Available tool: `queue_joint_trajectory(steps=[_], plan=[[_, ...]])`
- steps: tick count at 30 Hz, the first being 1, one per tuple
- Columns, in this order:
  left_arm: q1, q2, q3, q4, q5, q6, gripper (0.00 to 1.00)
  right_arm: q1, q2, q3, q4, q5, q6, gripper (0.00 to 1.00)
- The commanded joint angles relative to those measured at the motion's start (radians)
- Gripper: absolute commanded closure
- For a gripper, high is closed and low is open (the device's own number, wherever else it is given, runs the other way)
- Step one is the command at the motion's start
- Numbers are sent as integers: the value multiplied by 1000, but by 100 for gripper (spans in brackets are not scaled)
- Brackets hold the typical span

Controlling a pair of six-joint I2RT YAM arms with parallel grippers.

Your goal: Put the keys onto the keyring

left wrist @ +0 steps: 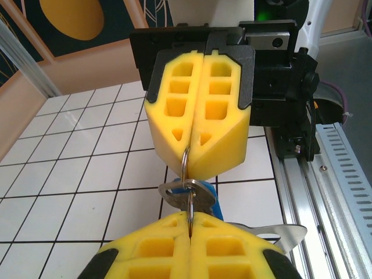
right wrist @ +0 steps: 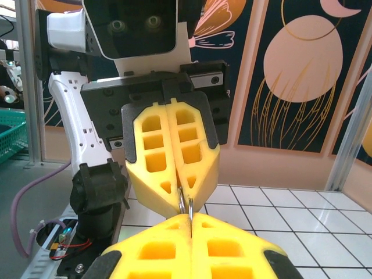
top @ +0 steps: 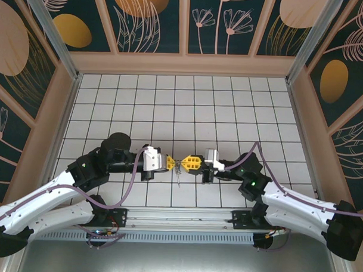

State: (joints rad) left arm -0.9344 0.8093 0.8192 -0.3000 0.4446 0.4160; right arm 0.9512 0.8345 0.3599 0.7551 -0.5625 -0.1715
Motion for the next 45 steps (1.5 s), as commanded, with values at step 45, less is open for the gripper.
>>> queue_joint_trajectory(steps=[45], plan=[[2,-13,26,-7,5,20,100,14,-1,51,-40,-11,-62,100]])
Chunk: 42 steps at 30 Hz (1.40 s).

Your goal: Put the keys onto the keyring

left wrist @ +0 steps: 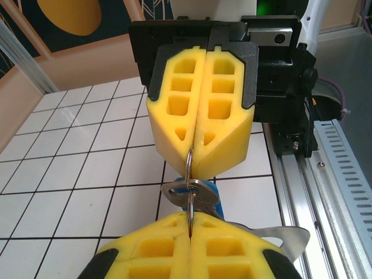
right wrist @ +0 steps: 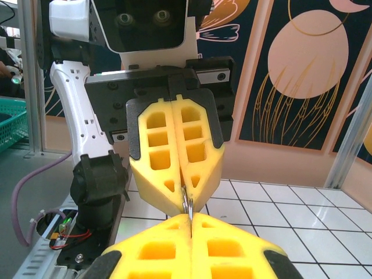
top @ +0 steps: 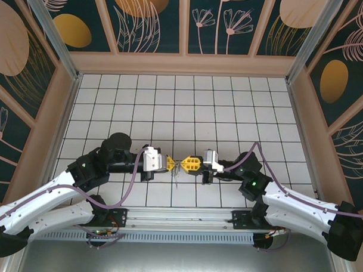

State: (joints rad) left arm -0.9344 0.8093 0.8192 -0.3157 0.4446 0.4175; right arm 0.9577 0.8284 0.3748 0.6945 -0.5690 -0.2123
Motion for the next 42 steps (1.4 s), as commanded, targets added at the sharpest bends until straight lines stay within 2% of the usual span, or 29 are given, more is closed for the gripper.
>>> queue_joint_trajectory(steps=[1,42], plan=[[2,-13,26,9,5,18,100,7,9,38,22,-6,-21,100],[3,-13,28,7,-3,19,100,7,9,42,18,-17,-28,100]])
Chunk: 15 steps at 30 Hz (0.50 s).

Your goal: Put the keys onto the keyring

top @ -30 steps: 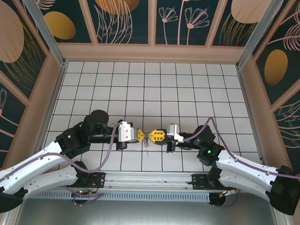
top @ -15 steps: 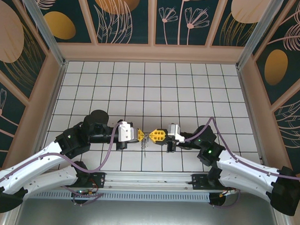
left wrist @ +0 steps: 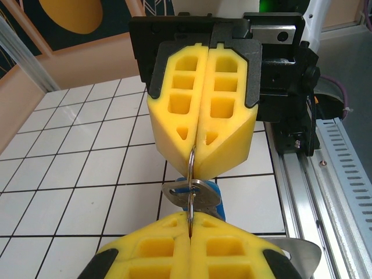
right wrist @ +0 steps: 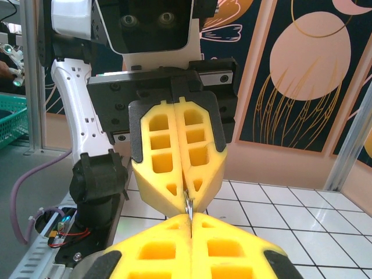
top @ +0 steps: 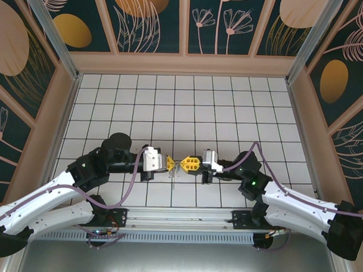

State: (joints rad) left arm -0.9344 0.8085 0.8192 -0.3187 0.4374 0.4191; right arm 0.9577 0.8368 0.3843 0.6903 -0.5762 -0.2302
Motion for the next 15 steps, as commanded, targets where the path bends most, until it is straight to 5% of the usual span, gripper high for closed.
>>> queue_joint_trajectory(steps=[1,15], plan=[[2,-12,27,12,5,17,100,7,1,34,22,-10,-12,100],[3,-8,29,13,6,17,100,7,8,35,22,-21,-11,100]])
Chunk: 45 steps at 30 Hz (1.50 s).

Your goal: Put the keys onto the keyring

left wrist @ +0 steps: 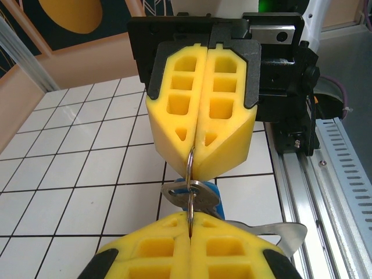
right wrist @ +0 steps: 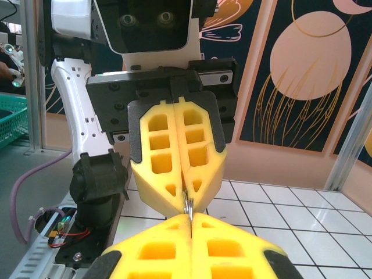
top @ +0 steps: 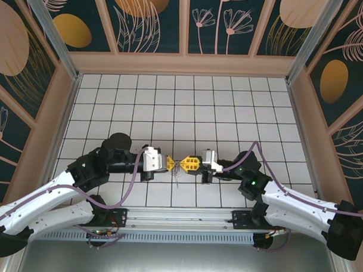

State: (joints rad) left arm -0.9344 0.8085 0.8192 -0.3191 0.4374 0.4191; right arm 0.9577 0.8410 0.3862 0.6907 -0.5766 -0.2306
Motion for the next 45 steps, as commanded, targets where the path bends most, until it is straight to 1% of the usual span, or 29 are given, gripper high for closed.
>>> queue_joint_trajectory(steps=[1,15,24,38,45], plan=[[3,-8,29,14,6,17,100,8,6,34,21,-22,-10,100],[3,-9,31,13,0,17,100,7,4,32,16,-28,-14,100],[3,-8,31,11,-6,17,100,7,-27,30,2,-28,-11,100],[2,-3,35,12,-2,18,100,7,3,36,5,-13,-23,100],[2,-5,35,11,-2,18,100,6,-7,29,17,-4,-22,100]])
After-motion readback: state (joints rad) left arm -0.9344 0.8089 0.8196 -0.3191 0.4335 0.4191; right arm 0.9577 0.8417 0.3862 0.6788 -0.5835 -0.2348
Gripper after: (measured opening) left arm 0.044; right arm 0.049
